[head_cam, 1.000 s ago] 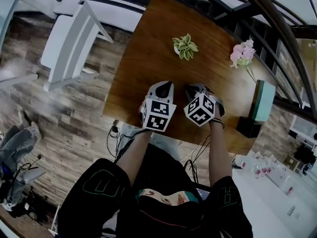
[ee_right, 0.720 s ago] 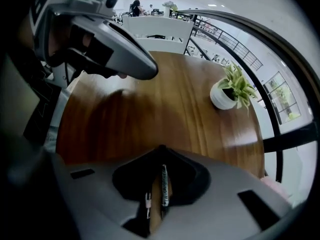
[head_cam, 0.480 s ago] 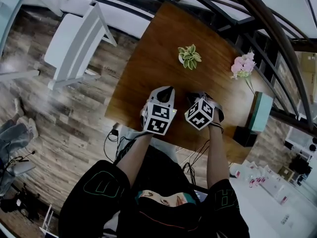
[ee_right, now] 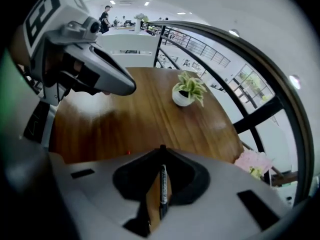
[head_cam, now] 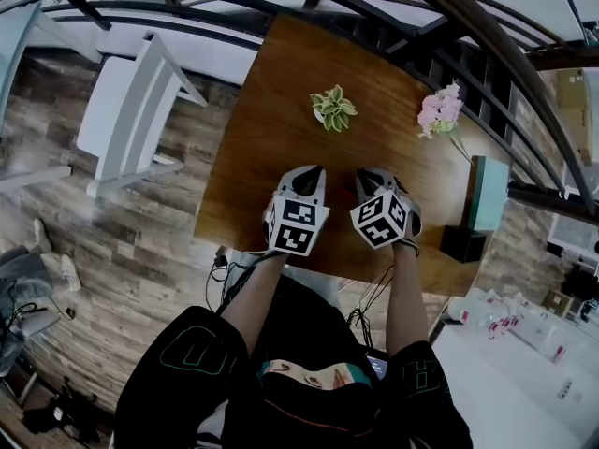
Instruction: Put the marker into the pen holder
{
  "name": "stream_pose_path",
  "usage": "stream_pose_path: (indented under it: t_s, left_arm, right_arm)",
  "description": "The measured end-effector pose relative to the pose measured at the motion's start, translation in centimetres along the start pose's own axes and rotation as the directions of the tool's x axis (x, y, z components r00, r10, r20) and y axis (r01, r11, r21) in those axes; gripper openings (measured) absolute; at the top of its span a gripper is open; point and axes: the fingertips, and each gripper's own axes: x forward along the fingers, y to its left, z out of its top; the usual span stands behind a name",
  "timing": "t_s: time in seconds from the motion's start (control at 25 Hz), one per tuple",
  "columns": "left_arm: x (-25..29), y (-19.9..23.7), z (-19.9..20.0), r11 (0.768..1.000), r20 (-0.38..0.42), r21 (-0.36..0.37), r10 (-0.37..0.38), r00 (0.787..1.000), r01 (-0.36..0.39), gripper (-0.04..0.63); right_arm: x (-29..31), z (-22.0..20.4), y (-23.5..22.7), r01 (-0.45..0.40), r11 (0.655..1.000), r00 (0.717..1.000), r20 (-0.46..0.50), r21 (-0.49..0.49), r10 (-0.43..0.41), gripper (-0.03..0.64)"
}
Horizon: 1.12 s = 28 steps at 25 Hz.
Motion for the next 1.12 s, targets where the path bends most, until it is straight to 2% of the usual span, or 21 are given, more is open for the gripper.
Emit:
stream_pose_path:
  t_s: [0.24,0.4,0.56,0.68,0.84,1.0,1.12]
  left_arm:
    - [0.7,-2.1,1.3,0.998,-0.010,0.045,-0.040,0.999,0.041,0.008]
    - [1.0,-4.0,2.0,0.994,-0.011,0.085,-0.075,0.997,0.075,0.008]
    - [1.2,-5.9,2.1,0.986,-0.024,0.128,-0.106,0.994,0.108,0.008]
    - [1.7,-7.5,2.4,0.976,-0.029,0.173,-0.132,0.991,0.135,0.008]
    - [2.2,-10.1,2.6,0.958,-0.050,0.221,-0.176,0.983,0.183,0.008]
    - [2.8,-13.3,2.4,0.932,-0.078,0.269,-0.230,0.970,0.242,0.008]
    - [3.3,-15.9,2.0,0.910,-0.103,0.297,-0.270,0.957,0.289,0.008]
  right_arm:
    - [-2.9,-1.1,-2.0,0.107,0.981,0.992,0.054,0.160,-0.117,0.043]
    - [-4.9,-2.7,-3.1,0.167,0.943,0.976,0.090,0.287,-0.200,0.043]
    - [-6.8,-4.5,-3.8,0.234,0.892,0.947,0.115,0.386,-0.298,0.043]
    - [-8.7,-6.2,-4.5,0.286,0.833,0.920,0.107,0.473,-0.377,0.043]
    - [-10.9,-8.8,-4.9,0.315,0.734,0.882,0.100,0.602,-0.460,0.043]
    - [-13.2,-11.6,-5.0,0.357,0.659,0.851,0.061,0.662,-0.522,0.043]
    - [-15.3,-13.9,-5.0,0.376,0.577,0.816,0.036,0.725,-0.577,0.043]
